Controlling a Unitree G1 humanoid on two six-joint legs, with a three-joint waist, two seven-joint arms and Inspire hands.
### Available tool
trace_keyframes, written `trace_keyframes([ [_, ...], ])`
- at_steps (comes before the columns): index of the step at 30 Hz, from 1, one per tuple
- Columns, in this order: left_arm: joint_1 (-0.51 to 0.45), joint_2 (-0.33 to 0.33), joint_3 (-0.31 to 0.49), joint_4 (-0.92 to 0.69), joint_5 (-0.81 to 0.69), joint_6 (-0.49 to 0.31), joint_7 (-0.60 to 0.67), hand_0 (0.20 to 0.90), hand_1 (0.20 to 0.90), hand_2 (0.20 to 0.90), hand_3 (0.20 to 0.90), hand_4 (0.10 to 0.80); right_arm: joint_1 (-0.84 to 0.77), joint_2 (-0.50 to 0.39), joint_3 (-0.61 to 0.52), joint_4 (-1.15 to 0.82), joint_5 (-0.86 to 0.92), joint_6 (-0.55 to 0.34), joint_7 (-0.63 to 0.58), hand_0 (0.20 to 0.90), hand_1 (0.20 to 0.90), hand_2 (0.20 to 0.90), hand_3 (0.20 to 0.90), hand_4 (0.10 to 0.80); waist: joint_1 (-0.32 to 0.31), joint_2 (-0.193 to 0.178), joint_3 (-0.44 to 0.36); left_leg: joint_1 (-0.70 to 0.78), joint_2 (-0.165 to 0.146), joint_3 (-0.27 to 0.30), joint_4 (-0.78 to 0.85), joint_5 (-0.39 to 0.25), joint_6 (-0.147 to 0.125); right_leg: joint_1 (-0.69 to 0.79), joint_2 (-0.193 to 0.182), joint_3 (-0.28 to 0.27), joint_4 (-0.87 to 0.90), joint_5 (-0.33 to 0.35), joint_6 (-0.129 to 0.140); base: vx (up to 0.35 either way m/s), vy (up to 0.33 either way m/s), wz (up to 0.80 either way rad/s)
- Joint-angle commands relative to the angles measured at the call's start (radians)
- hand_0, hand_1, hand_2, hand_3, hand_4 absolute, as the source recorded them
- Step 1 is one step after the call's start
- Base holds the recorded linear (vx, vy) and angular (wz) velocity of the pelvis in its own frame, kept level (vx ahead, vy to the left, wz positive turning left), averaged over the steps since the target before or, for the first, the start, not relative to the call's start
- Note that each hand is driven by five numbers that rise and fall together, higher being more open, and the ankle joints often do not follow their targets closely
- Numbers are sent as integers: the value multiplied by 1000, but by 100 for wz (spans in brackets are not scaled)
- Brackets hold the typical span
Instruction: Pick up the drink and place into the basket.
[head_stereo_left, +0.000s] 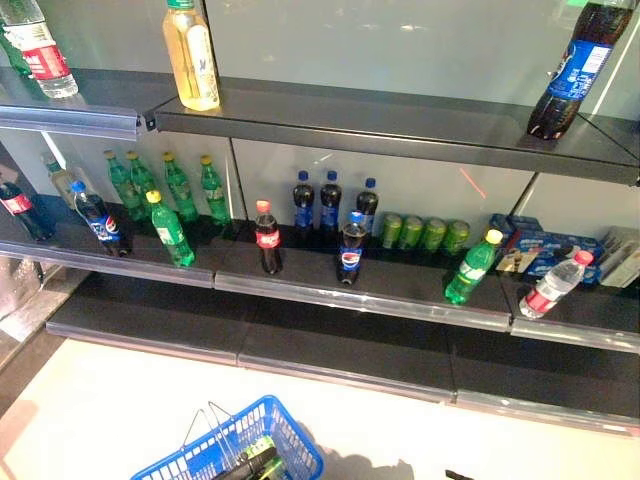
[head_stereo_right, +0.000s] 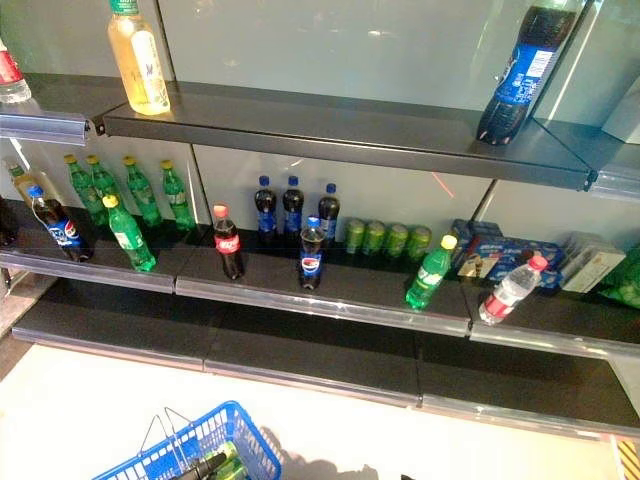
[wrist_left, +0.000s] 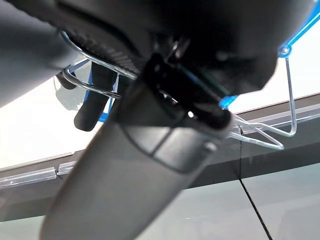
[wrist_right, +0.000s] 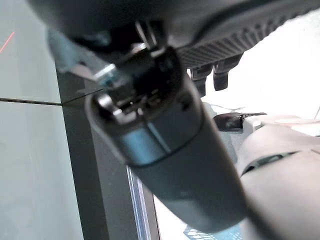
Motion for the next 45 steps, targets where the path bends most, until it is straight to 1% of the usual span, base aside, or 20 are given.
trace_keyframes([
  [1,-123,-54,16,-42,2,-32,-170,300,300,300,200,100,-99,-42,25,51,-23,-29,9,900,900,900,900,800,-9,15,11,-59,-3,-32,-2,45,6,74,-11,-37,44,-62,9,0,0,0],
  [5,-124,-56,19,-46,-15,-23,-180,300,300,300,200,100,-99,-40,24,51,-27,-31,12,900,900,900,900,800,-10,16,11,-58,-3,-31,-2,45,7,72,-11,-37,45,-62,9,0,0,0],
  [7,-122,-55,20,-46,-21,-37,-169,300,300,300,200,100,-98,-39,24,54,-26,-34,12,900,900,900,900,800,-9,16,11,-59,-3,-32,-2,46,7,73,-10,-37,44,-63,8,0,0,0],
  [15,-122,-52,22,-45,-18,-40,-166,300,300,300,200,100,-97,-39,25,54,-23,-33,14,900,900,900,900,800,-9,15,13,-57,1,-27,-2,48,6,71,-7,-40,52,-68,5,0,-11,0],
  [19,-126,-51,23,-46,-16,-42,-160,300,300,300,200,100,-96,-35,32,53,-23,-36,15,900,900,900,900,800,-8,14,17,-53,10,-23,1,51,4,68,-2,-44,66,-77,0,-6,-100,0],
  [23,-121,-51,22,-50,-26,-46,-155,300,300,300,200,100,-99,-34,37,54,-30,-36,22,900,900,900,900,800,-7,16,22,-55,27,-29,9,57,-1,65,18,-43,77,-92,-15,-21,-152,1],
  [25,-116,-53,20,-51,-31,-51,-157,300,300,300,200,100,-101,-34,41,55,-31,-37,21,900,900,900,900,800,-4,18,26,-60,37,-37,16,64,-8,67,29,-44,74,-96,-23,-25,-157,3],
  [29,-105,-74,24,-68,-47,-56,-163,300,300,300,200,100,-109,-49,46,45,-61,-19,15,900,900,900,900,800,11,27,48,-109,61,-57,88,79,-44,60,37,-64,73,-96,-45,-52,-109,15],
  [30,-100,-85,22,-81,-54,-55,-167,300,300,300,200,100,-115,-58,51,38,-61,-13,7,900,900,900,900,800,22,33,62,-138,65,-76,122,93,-54,56,39,-69,78,-99,-52,-129,-7,31],
  [32,-102,-96,13,-95,-35,-49,-180,300,300,300,200,100,-123,-66,49,36,-42,-9,-15,900,900,900,900,800,29,43,83,-172,79,-67,142,123,-65,49,38,-90,95,-107,-59,-119,35,27],
  [33,-104,-99,6,-98,-25,-45,-187,300,300,300,200,100,-126,-68,48,36,-37,-6,-26,900,900,900,900,800,29,47,91,-182,90,-52,138,137,-71,46,37,-105,102,-110,-60,-99,71,48],
  [35,-119,-106,-4,-100,13,-31,-199,300,300,300,200,100,-127,-77,36,46,-1,-5,-55,900,900,900,900,800,19,56,109,-187,144,54,96,200,-94,53,34,-163,110,-115,-60,-82,118,96],
  [36,-124,-109,-3,-103,23,-23,-196,300,300,300,200,100,-123,-82,27,49,4,-5,-58,900,900,900,900,800,14,56,116,-179,162,95,84,221,-102,67,30,-188,110,-121,-60,-30,132,116],
  [37,-126,-112,1,-103,28,-21,-191,300,300,300,200,100,-119,-86,17,52,-2,-7,-58,900,900,900,900,800,13,52,116,-176,168,122,80,225,-104,74,23,-210,108,-123,-58,-11,90,93],
  [38,-127,-112,1,-103,28,-21,-191,300,300,300,200,100,-119,-86,16,52,-2,-7,-58,900,900,900,900,800,13,52,116,-176,168,122,80,225,-104,74,23,-211,108,-123,-58,58,135,84],
  [39,-131,-113,7,-94,41,-16,-187,300,300,300,200,100,-112,-90,7,60,-6,-16,-56,900,900,900,900,800,7,45,108,-160,172,164,83,204,-114,88,12,-229,108,-141,-50,72,147,87],
  [40,-134,-112,9,-91,45,-12,-183,300,300,300,200,100,-107,-91,3,63,-6,-23,-57,900,900,900,900,800,3,43,105,-157,174,188,85,201,-112,89,7,-244,111,-142,-50,61,250,101],
  [41,-141,-108,11,-77,60,-8,-189,300,300,300,200,100,-99,-91,-8,64,-2,-34,-56,900,900,900,900,800,-6,39,96,-144,176,244,79,187,-106,85,-8,-277,124,-141,-45,-1,244,96],
  [42,-144,-106,12,-69,70,-7,-192,300,300,300,200,100,-94,-88,-12,65,1,-40,-58,900,900,900,900,800,-12,37,90,-134,170,267,63,179,-100,78,-18,-290,138,-140,-39,72,348,86],
  [45,-144,-98,18,-42,86,-25,-186,300,300,300,200,100,-73,-77,-32,68,3,-55,-44,900,900,900,900,800,-11,35,81,-113,131,239,15,169,-80,65,-37,-282,189,-157,-23,142,281,83],
])
